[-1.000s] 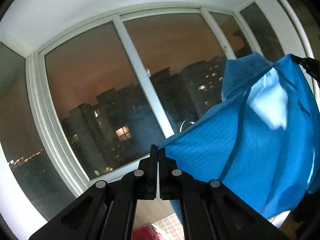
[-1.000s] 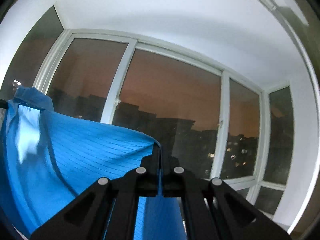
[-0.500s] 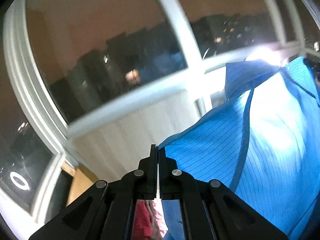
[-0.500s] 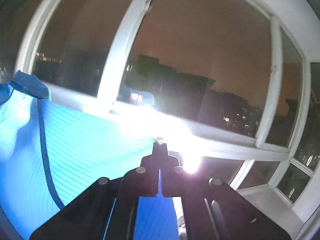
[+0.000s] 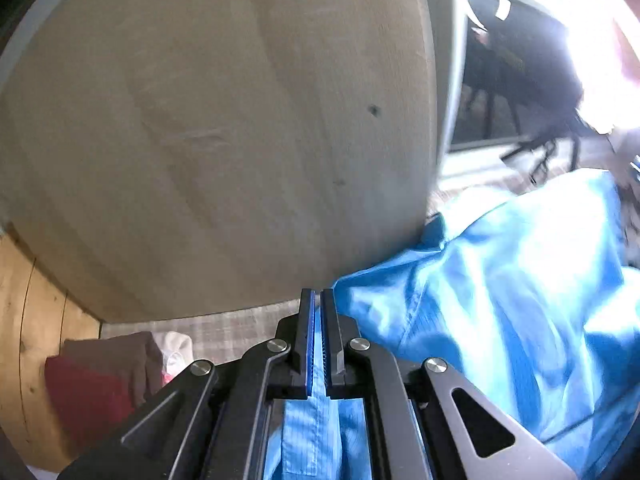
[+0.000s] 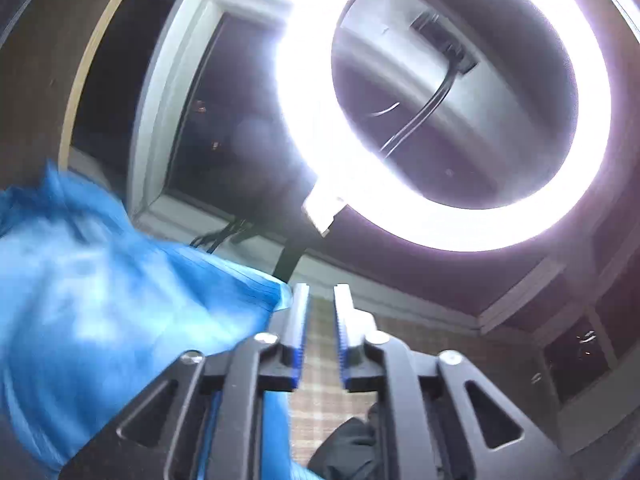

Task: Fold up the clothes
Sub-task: 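Lay the blue jacket flat on the blanket and open both grippers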

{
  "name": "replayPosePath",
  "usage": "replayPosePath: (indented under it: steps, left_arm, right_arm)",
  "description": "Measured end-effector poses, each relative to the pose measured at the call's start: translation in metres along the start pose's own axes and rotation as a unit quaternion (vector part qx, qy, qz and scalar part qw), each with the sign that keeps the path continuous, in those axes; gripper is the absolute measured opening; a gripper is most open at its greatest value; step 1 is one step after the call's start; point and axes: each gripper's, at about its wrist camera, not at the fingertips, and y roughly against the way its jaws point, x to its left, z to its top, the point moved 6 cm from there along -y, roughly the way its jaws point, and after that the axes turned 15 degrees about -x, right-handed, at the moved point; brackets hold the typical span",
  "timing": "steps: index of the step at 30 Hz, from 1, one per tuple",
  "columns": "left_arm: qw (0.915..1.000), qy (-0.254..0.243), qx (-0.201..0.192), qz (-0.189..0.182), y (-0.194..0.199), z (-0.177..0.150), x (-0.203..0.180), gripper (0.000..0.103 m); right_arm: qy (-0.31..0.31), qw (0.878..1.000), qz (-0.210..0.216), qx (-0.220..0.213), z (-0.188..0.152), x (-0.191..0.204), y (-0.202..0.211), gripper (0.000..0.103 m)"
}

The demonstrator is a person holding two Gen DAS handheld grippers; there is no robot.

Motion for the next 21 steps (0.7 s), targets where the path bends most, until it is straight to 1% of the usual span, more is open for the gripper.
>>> replayPosePath:
  steps: [1, 3, 5, 6, 7, 9, 11, 13, 14, 15, 16, 18, 19, 20, 21]
  left_arm:
    - [0.9999, -0.011, -0.004, -0.002, 0.010, -0.002, -0.001, 0.004]
    - [0.9996, -0.023, -0.012, -0.008, 0.032, -0.006, 0.002, 0.005]
    - [0.9992, -0.024, -0.022, -0.023, 0.064, -0.019, 0.014, 0.007]
    - [0.9989, -0.024, -0.026, -0.031, 0.080, -0.026, 0.021, 0.011]
    - [0.9987, -0.025, -0.024, -0.038, 0.095, -0.042, 0.028, 0.020]
    - [0.9980, -0.028, -0.020, -0.053, 0.124, -0.073, 0.043, 0.028]
    - [0.9976, -0.023, 0.004, -0.065, 0.147, -0.120, 0.057, 0.028]
    - [0.9968, -0.007, 0.035, -0.072, 0.161, -0.172, 0.066, 0.026]
    - [0.9949, 0.005, 0.056, -0.084, 0.164, -0.197, 0.062, 0.026]
    - [0.9923, 0.016, 0.077, -0.096, 0.168, -0.222, 0.058, 0.026]
    - [0.9890, 0.028, 0.098, -0.108, 0.171, -0.247, 0.054, 0.026]
    - [0.9803, 0.051, 0.139, -0.131, 0.179, -0.297, 0.045, 0.026]
    - [0.9749, 0.062, 0.159, -0.142, 0.183, -0.322, 0.041, 0.027]
    - [0.9712, 0.071, 0.170, -0.152, 0.187, -0.336, 0.035, 0.027]
    - [0.9662, 0.077, 0.180, -0.168, 0.196, -0.350, 0.028, 0.030]
  right_arm:
    - [-0.004, 1.000, 0.005, 0.001, -0.003, -0.001, 0.003, 0.027]
    - [-0.020, 1.000, 0.017, 0.005, -0.008, -0.008, 0.015, 0.039]
    - [-0.052, 0.997, 0.056, 0.017, -0.010, -0.015, 0.029, 0.042]
    - [-0.068, 0.995, 0.074, 0.023, -0.011, -0.018, 0.038, 0.042]
    - [-0.081, 0.992, 0.090, 0.023, -0.016, -0.018, 0.055, 0.042]
    - [-0.116, 0.984, 0.130, 0.027, -0.032, -0.012, 0.096, 0.042]
    - [-0.158, 0.974, 0.160, 0.040, -0.056, -0.001, 0.136, 0.042]
    - [-0.192, 0.965, 0.170, 0.060, -0.082, 0.012, 0.177, 0.042]
    - [-0.197, 0.963, 0.168, 0.075, -0.094, 0.013, 0.196, 0.042]
    - [-0.203, 0.961, 0.167, 0.091, -0.105, 0.015, 0.216, 0.045]
    - [-0.209, 0.958, 0.165, 0.106, -0.117, 0.017, 0.235, 0.047]
    - [-0.223, 0.951, 0.162, 0.136, -0.146, 0.030, 0.254, 0.055]
    - [-0.234, 0.947, 0.161, 0.152, -0.161, 0.037, 0.263, 0.056]
    - [-0.244, 0.942, 0.160, 0.167, -0.175, 0.044, 0.272, 0.056]
    - [-0.254, 0.937, 0.160, 0.180, -0.185, 0.047, 0.281, 0.056]
